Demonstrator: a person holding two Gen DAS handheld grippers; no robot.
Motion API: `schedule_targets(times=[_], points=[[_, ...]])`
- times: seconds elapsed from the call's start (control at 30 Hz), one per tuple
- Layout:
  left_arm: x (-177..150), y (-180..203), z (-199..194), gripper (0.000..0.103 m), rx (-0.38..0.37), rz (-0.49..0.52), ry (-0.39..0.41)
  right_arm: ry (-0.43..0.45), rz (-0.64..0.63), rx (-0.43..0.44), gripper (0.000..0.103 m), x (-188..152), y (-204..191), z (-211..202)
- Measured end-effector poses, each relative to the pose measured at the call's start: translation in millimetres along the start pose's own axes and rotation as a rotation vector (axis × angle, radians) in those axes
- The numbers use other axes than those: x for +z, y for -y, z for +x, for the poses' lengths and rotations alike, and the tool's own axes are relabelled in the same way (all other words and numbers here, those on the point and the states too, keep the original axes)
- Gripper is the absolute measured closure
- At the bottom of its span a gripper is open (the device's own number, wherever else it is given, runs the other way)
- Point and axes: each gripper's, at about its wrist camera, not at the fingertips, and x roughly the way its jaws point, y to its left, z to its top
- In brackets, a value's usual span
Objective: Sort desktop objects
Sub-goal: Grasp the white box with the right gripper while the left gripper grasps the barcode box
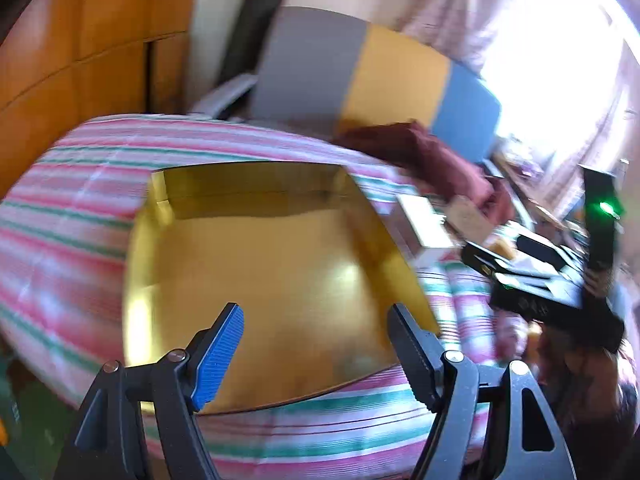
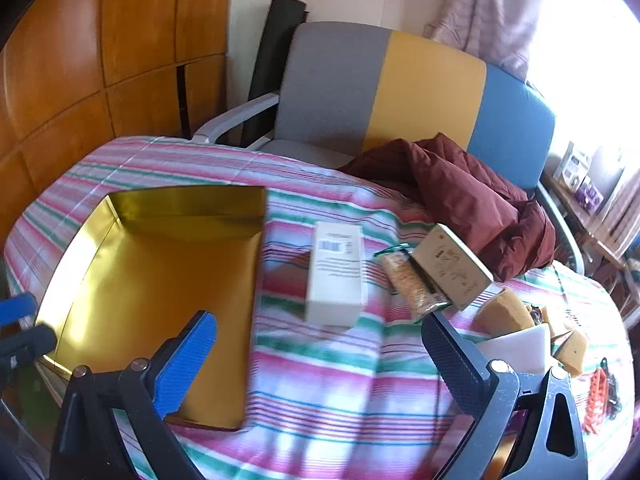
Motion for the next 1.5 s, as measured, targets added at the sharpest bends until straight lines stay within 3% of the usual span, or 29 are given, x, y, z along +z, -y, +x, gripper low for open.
schedule_targets(times=[0.07,0.23,0.37,0.47,0.6,0.8,0.97,1.2,1.5], points=[[6.1,9.2,6.2,0.028,-0.076,0.025,-0.022,-0.011,0.023,0.005,0.000,5.6,17.8,3.5],[12.7,36.1,14.9,0.024,-0.175,0.111,-0.045,-0.034,0.136,0.042,0.000,14.8,86.4,23.0],[18.3,50.5,19.4,0.020,-0.263,0.109,-0.079,-0.069,0.238,0.056,0.000,18.3,138.1,48.2],[28.2,65.0,19.9,0.022,-0.253,0.154,-0.052,-0.077,0.241,0.032,0.000,22.8,159.2,66.5],[49.1,83.0,34.5,0.024,-0.258,0.170,-0.055,-0.068,0.152,0.020,0.000,30.7,163.7,88.4],[71.0,110.4,69.4,0.025,-0.248,0.206,-0.108,-0.103,0.055,0.059,0.001,39.3,169.7,122.1],[85.5,129.2,107.7,0.025,-0.252,0.209,-0.188,-0.138,0.067,0.073,0.000,44.5,182.8,139.7],[101.9,143.8,158.2,0.023,-0.185,0.201,-0.298,-0.208,0.009,0.100,0.000,45.4,189.7,166.0],[113.5,147.3,194.8,0.023,-0.108,0.209,-0.349,-0.287,0.036,0.193,0.001,33.0,196.4,190.2]])
